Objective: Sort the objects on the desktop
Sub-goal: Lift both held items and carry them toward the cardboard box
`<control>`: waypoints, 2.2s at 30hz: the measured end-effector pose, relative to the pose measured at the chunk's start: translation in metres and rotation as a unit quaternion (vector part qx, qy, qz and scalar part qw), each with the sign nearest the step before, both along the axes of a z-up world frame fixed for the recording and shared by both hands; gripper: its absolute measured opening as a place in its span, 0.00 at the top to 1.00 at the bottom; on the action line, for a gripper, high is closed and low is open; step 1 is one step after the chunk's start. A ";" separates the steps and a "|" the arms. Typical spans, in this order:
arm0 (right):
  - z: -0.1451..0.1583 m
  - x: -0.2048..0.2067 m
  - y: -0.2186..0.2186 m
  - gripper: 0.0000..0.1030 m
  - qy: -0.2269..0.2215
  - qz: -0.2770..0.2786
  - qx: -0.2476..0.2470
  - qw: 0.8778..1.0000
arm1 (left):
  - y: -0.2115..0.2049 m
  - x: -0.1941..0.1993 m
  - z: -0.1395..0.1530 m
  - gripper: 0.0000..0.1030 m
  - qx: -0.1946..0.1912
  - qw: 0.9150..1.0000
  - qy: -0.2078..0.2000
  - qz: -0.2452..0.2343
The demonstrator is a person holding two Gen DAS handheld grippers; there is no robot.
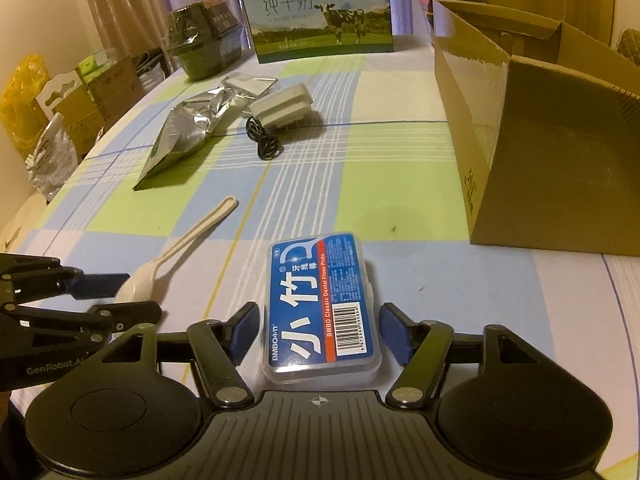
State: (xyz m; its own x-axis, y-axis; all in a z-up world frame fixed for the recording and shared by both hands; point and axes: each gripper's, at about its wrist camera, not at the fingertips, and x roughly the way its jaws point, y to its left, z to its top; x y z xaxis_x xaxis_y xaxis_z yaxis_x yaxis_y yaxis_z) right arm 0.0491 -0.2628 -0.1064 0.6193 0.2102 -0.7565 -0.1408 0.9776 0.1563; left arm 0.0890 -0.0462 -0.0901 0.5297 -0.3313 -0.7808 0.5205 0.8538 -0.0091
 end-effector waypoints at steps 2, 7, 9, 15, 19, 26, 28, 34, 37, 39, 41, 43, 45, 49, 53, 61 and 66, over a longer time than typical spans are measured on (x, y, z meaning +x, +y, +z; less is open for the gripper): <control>0.000 0.000 0.001 0.35 -0.002 0.004 -0.005 1.000 | -0.002 -0.001 0.001 0.73 0.000 1.000 0.003 0.005; -0.002 -0.001 0.003 0.35 -0.003 0.011 -0.018 1.000 | -0.003 -0.005 0.001 0.73 -0.004 1.000 0.003 0.016; -0.002 -0.001 0.005 0.35 -0.004 0.014 -0.022 1.000 | -0.005 -0.006 0.001 0.73 -0.003 1.000 0.001 0.017; -0.005 -0.002 0.009 0.35 -0.011 0.022 -0.039 0.999 | -0.006 -0.007 0.001 0.73 0.003 1.000 -0.003 0.011; -0.006 -0.002 0.011 0.36 -0.013 0.026 -0.043 0.999 | -0.007 -0.007 0.000 0.73 0.009 1.000 -0.008 0.006; -0.007 -0.001 0.014 0.48 -0.021 0.029 -0.063 0.997 | -0.008 -0.006 0.000 0.73 0.007 1.000 -0.003 0.014; -0.007 0.000 0.014 0.48 -0.020 0.031 -0.065 0.997 | -0.009 -0.005 0.001 0.73 0.009 1.000 -0.001 0.017; 0.000 -0.004 0.012 0.48 -0.028 0.025 -0.061 0.997 | -0.008 -0.013 0.007 0.74 0.005 1.000 -0.005 0.026; 0.006 -0.005 0.012 0.48 -0.031 0.025 -0.058 0.998 | -0.007 -0.017 0.012 0.74 -0.001 1.000 -0.005 0.030; 0.010 -0.006 0.012 0.48 -0.034 0.024 -0.053 0.998 | -0.006 -0.019 0.015 0.74 -0.006 0.999 -0.004 0.033; 0.014 -0.008 0.012 0.48 -0.037 0.022 -0.050 0.998 | -0.004 -0.022 0.019 0.74 -0.009 0.999 -0.007 0.036; 0.018 -0.011 0.013 0.48 -0.039 0.021 -0.046 0.998 | -0.003 -0.026 0.024 0.74 -0.013 0.999 -0.011 0.037; 0.021 -0.014 0.013 0.48 -0.042 0.020 -0.045 0.998 | -0.003 -0.028 0.029 0.74 -0.015 0.999 -0.016 0.038; 0.027 -0.020 0.013 0.48 -0.047 0.017 -0.041 0.998 | -0.002 -0.033 0.039 0.74 -0.021 0.999 -0.025 0.041; 0.035 -0.026 0.011 0.48 -0.054 0.014 -0.037 0.998 | -0.003 -0.037 0.049 0.74 -0.027 0.998 -0.032 0.043; 0.050 -0.033 0.006 0.48 -0.070 0.007 -0.030 0.997 | -0.009 -0.044 0.067 0.74 -0.040 0.997 -0.045 0.044; 0.061 -0.039 0.001 0.48 -0.082 0.001 -0.028 0.996 | -0.016 -0.048 0.080 0.74 -0.049 0.996 -0.055 0.040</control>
State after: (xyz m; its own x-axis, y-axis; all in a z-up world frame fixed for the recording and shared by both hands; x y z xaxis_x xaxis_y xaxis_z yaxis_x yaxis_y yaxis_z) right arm 0.0098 -0.2617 -0.0459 0.7352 0.1731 -0.6554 -0.1630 0.9836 0.0770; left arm 0.0415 -0.0617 -0.0104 0.6382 -0.3569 -0.6821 0.4533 0.8904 -0.0416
